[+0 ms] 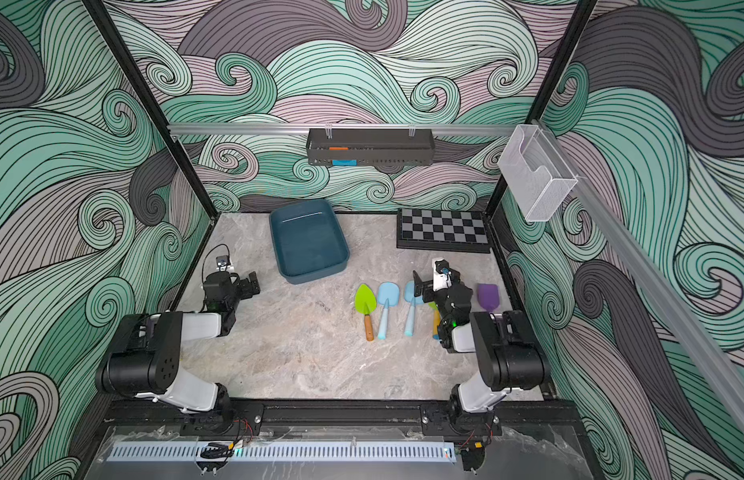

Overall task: Put the shovel into the storage box
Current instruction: Move the storage box to the center of the board.

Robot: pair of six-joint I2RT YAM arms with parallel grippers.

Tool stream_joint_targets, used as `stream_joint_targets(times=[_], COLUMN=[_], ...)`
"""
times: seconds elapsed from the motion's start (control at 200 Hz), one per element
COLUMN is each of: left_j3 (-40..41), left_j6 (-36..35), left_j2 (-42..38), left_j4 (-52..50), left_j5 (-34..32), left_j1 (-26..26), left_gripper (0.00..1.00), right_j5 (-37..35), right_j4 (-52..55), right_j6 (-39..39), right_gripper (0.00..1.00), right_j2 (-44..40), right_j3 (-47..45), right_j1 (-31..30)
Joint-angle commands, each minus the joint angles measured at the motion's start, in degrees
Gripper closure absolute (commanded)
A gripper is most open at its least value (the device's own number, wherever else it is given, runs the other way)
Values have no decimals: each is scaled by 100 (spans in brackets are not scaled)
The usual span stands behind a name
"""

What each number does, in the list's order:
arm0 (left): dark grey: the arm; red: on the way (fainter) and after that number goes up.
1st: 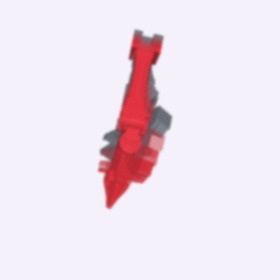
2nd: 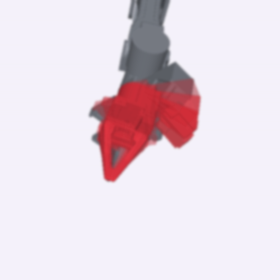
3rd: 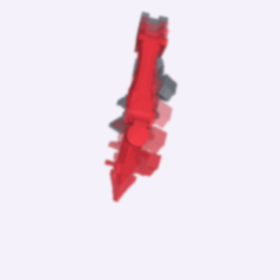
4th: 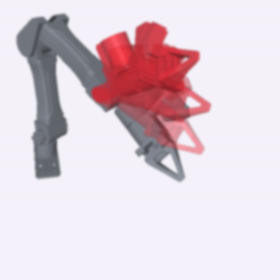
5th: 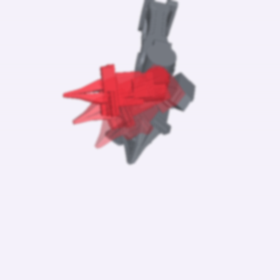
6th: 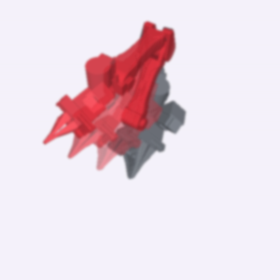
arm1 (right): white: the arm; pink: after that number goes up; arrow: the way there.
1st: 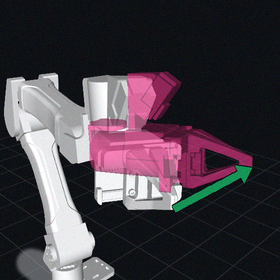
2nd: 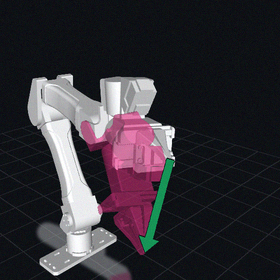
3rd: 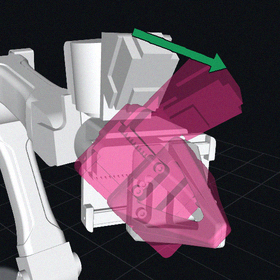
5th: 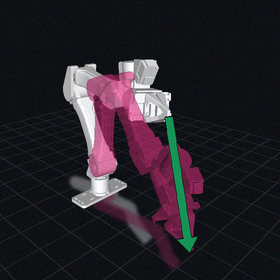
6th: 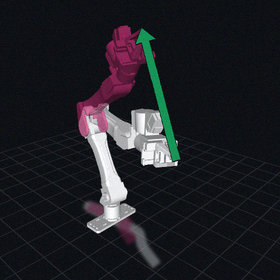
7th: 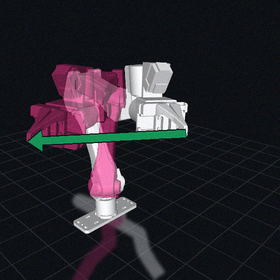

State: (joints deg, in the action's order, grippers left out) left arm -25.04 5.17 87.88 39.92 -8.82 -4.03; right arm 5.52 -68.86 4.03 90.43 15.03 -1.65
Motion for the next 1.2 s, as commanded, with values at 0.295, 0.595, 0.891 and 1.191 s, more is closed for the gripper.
stream_joint_targets(times=[0.295, 0.595, 0.891, 1.191], left_j3=[-24, -28, -27, -192], left_j6=[16, 10, 10, -89], left_j2=[-99, -95, -94, -355], left_j4=[73, 55, 52, -444], left_j5=[-67, -67, -67, 56], left_j1=[19, 17, 21, 30], left_gripper=[1, 1, 1, 1], right_j5=[795, -816, -1242, -1393], right_j4=[-642, -1223, -1215, -1085], right_j6=[403, -164, -414, -457], right_gripper=[1, 1, 1, 1], right_j2=[45, 214, 233, 94], right_j3=[-401, -587, -574, -552], right_j1=[-36, -38, 23, 24])
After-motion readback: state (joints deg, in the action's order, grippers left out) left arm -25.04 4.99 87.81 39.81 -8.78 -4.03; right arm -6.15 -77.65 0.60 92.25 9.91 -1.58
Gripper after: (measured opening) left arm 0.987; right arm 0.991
